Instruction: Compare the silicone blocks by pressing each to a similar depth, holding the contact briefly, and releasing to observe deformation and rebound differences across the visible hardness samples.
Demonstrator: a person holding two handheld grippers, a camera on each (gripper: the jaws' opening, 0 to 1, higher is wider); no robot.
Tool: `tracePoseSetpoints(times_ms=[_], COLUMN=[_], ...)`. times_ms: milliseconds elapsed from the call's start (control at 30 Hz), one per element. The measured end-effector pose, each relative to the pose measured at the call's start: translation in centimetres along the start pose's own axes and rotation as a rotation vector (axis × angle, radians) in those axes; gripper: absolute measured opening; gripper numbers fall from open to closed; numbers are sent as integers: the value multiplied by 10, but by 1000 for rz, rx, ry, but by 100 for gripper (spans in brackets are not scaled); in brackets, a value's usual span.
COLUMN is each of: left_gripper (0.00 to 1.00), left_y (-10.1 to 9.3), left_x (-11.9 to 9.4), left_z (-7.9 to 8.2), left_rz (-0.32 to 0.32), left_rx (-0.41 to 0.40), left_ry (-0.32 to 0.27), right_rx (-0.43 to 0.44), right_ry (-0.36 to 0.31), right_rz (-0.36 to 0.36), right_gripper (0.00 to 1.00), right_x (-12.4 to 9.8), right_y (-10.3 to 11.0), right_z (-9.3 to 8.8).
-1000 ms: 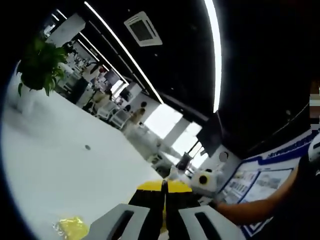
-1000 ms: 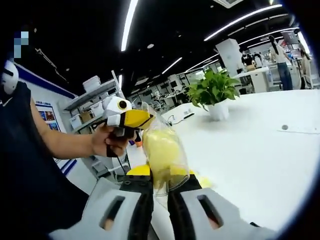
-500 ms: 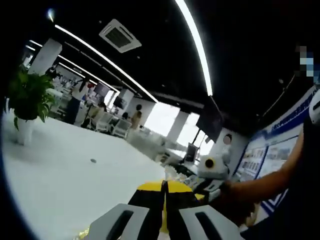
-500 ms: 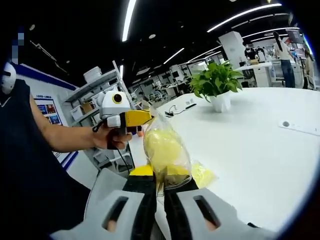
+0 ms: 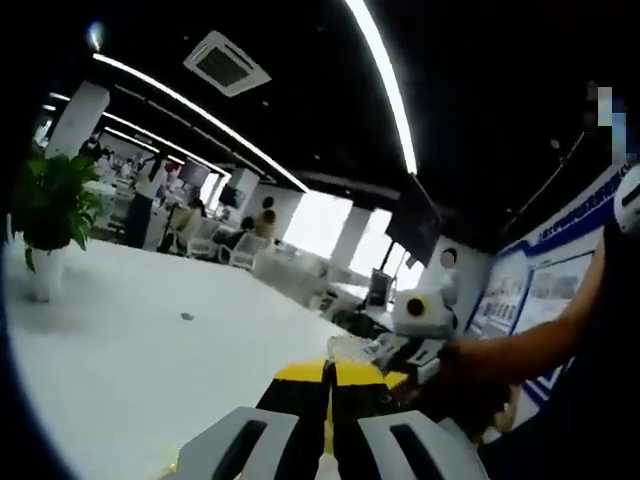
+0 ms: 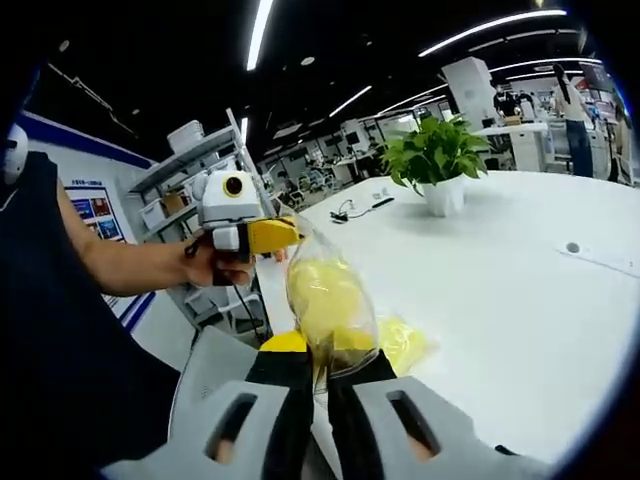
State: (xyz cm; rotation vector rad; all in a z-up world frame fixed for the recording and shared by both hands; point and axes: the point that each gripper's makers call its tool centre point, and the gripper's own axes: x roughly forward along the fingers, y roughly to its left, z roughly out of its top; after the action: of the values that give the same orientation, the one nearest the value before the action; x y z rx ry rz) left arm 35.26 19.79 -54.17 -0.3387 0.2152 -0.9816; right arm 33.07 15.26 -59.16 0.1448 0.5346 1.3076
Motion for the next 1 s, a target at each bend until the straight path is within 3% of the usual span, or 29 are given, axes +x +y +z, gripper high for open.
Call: tracePoseSetpoints(times_ms=[367,1000], left_gripper=[0,0], left_y=[3,0], left_x=[-5,-3], left_z=[-6,-10], left_rz=[25,46], left_rx=[18,75], left_ry=[17,28], right_rx=[-37,-28], right_ry=[19,13], right_rz=[22,13], right_gripper=[0,0], right_x=[4,1], right_y=[4,1], right_z=[-6,-10])
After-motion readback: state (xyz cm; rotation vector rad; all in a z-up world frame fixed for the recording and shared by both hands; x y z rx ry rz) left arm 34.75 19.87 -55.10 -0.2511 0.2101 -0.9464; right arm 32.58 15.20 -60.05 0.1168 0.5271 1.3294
